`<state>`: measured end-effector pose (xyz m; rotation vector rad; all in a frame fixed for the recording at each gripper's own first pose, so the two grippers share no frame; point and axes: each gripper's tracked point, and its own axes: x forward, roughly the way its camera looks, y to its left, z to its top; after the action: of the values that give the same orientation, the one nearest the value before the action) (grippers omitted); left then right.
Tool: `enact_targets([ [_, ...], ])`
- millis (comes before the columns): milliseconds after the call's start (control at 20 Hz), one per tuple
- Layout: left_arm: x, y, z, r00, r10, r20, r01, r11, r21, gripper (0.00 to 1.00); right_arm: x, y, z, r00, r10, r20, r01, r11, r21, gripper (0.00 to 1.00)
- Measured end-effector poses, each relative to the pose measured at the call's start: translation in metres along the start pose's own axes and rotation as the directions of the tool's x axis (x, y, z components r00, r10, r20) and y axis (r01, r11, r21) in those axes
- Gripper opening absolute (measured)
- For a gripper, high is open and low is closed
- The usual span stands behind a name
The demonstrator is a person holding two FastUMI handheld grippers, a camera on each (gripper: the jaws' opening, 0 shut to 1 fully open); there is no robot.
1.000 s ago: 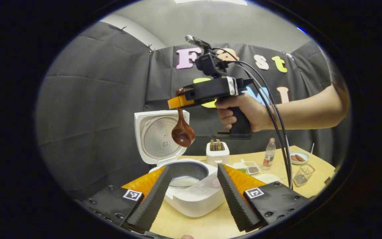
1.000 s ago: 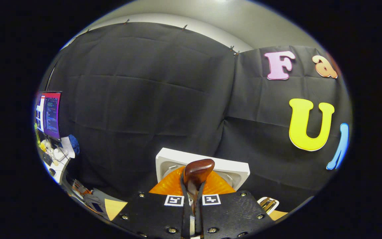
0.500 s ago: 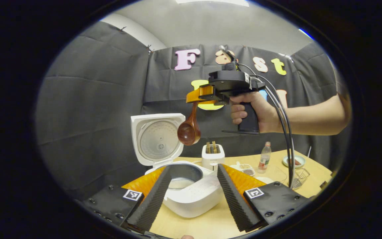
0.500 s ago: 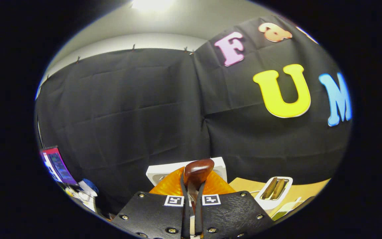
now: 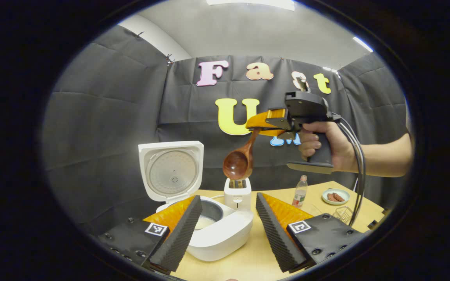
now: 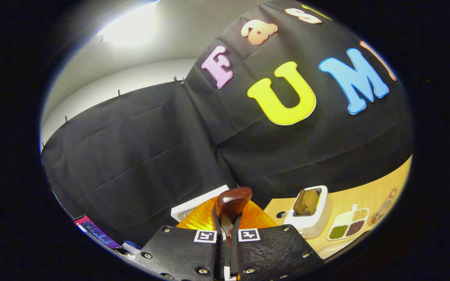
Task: Close the left gripper, press the button to open the rice cooker; take a wooden spoon from the chopstick holder with the right hand, scoop a spoonful of rice and pour it into the rice cooker, then put the wooden spoon back into the chopstick holder.
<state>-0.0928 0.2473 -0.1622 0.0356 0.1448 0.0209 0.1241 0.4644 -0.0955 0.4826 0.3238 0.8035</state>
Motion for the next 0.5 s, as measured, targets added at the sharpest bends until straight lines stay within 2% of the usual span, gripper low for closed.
enact_targets([
  [50, 0.002, -0.006, 0.005, 1.000, -0.006, 0.002, 0.006, 1.000, 0.002, 0.92, -0.012, -0.010, 0.006, 1.000, -0.021, 0.011, 0.021, 1.000, 0.009, 0.06],
  [150, 0.009, -0.021, 0.009, 1.000, -0.022, 0.002, 0.022, 1.000, 0.003, 0.92, -0.036, -0.030, 0.019, 0.998, -0.064, 0.027, 0.064, 0.998, 0.023, 0.06],
  [200, 0.012, -0.029, 0.011, 1.000, -0.029, 0.002, 0.029, 1.000, 0.004, 0.96, -0.047, -0.038, 0.026, 0.996, -0.077, 0.041, 0.076, 0.997, 0.031, 0.06],
  [300, 0.018, -0.047, 0.013, 0.999, -0.053, 0.005, 0.053, 0.999, 0.004, 0.97, -0.070, -0.058, 0.038, 0.992, -0.111, 0.057, 0.109, 0.993, 0.045, 0.06],
  [350, 0.021, -0.055, 0.015, 0.998, -0.061, 0.004, 0.061, 0.998, 0.010, 0.92, -0.080, -0.068, 0.043, 0.990, -0.128, 0.061, 0.125, 0.991, 0.049, 0.05],
  [500, 0.029, -0.077, 0.026, 0.997, -0.077, 0.020, 0.077, 0.997, 0.030, 0.92, -0.108, -0.089, 0.057, 0.983, -0.164, 0.079, 0.160, 0.986, 0.055, 0.06],
])
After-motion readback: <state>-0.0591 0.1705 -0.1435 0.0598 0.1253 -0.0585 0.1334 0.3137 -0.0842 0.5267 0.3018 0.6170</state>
